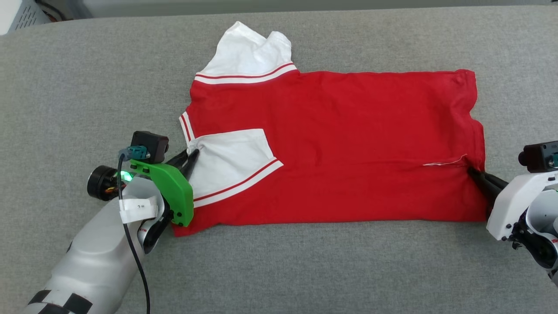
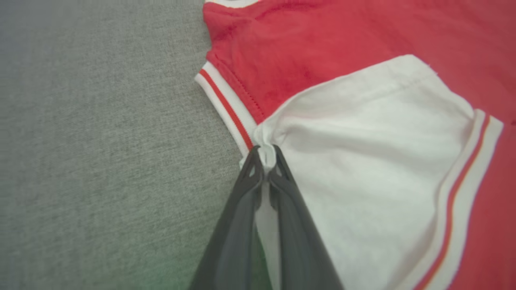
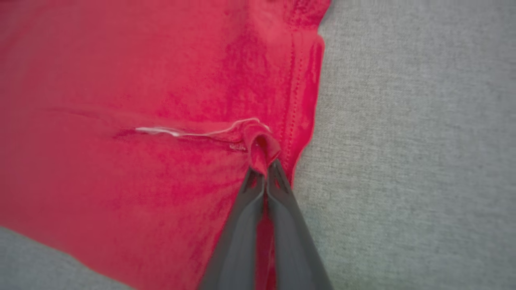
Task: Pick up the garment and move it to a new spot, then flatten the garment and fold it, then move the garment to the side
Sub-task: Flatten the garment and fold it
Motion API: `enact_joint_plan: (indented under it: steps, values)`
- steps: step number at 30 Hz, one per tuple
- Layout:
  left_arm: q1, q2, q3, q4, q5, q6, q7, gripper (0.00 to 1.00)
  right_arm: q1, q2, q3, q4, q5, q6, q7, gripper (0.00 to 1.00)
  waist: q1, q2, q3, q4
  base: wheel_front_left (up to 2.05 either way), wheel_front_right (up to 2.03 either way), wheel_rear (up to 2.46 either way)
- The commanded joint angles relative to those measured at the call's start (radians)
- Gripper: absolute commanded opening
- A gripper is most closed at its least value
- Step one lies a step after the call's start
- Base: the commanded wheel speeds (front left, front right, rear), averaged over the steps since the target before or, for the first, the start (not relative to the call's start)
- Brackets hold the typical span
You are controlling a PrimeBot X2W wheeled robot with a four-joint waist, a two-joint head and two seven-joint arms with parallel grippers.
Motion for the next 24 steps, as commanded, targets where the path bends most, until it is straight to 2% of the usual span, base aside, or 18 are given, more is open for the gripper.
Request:
enact_joint_plan:
  steps: [1,4,5,11,18,24]
  values:
    - [-0.008,0.0,-0.012,0.016,-0.024,-0.002,-0.007,1.0,-0.003,0.001,0.005,0.001,0.011,-0.001,-0.02,1.0,-0.0001,0.0,-0.025,0.009,0.0,0.0,0.0]
    - [-0.035,0.031,-0.037,0.001,-0.052,-0.002,-0.019,1.0,0.024,-0.025,-0.001,-0.024,0.011,-0.001,-0.067,1.0,-0.0001,0.0,-0.064,0.025,0.0,0.0,0.0]
    - [-0.056,0.063,-0.06,-0.024,-0.065,-0.002,-0.001,1.0,0.055,-0.047,-0.016,-0.045,0.005,-0.001,-0.098,1.0,-0.0001,0.0,-0.095,0.04,0.0,0.0,0.0]
    - [-0.1,0.128,-0.113,-0.109,-0.103,-0.002,0.108,1.0,0.114,-0.069,-0.064,-0.103,-0.008,-0.001,-0.12,1.0,-0.0001,0.0,-0.133,0.059,0.0,0.0,0.0]
    - [-0.134,0.176,-0.211,-0.238,-0.213,-0.002,0.436,1.0,0.164,-0.062,-0.123,-0.146,-0.05,-0.001,-0.089,1.0,-0.0001,0.0,-0.157,0.074,0.0,0.0,0.0]
    - [-0.14,0.187,-0.277,-0.303,-0.288,-0.002,0.636,1.0,0.198,-0.037,-0.167,-0.173,-0.079,-0.001,-0.058,1.0,-0.0001,0.0,-0.168,0.078,0.0,0.0,0.0]
